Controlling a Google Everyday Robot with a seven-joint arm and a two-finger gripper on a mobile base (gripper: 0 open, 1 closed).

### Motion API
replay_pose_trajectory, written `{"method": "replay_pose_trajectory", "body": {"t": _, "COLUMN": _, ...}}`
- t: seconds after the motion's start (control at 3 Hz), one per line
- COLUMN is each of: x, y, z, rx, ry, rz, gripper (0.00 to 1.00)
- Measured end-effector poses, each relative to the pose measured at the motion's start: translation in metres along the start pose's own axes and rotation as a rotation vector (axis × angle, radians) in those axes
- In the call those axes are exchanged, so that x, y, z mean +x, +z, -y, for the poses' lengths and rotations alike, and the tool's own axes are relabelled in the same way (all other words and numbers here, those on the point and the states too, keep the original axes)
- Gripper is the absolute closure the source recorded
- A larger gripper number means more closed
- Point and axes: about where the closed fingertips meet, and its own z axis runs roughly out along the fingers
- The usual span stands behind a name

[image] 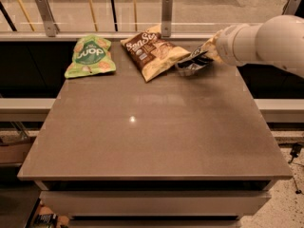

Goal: Move blue chip bag near brown chip bag

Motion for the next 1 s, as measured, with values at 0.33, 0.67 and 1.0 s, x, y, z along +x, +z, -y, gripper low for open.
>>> {"method": "replay_pose_trajectory", "body": {"t": 0.33, "x": -0.0161, "y": 0.0298, "z": -0.0138, "rx": 0.006, "ry": 0.001, "rz": 0.061, "gripper": 1.00}}
{"method": "replay_pose_trajectory", "body": {"t": 0.67, "x": -0.0179, "y": 0.0319, "z": -0.0148, "rx": 0.005, "ry": -0.001, "rz": 0.065, "gripper": 0.82}}
{"method": "replay_pose_trajectory", "body": {"t": 1.0, "x": -0.0195, "y": 0.0329, "z": -0.0140, "rx": 0.006, "ry": -0.002, "rz": 0.068, "gripper": 0.59}}
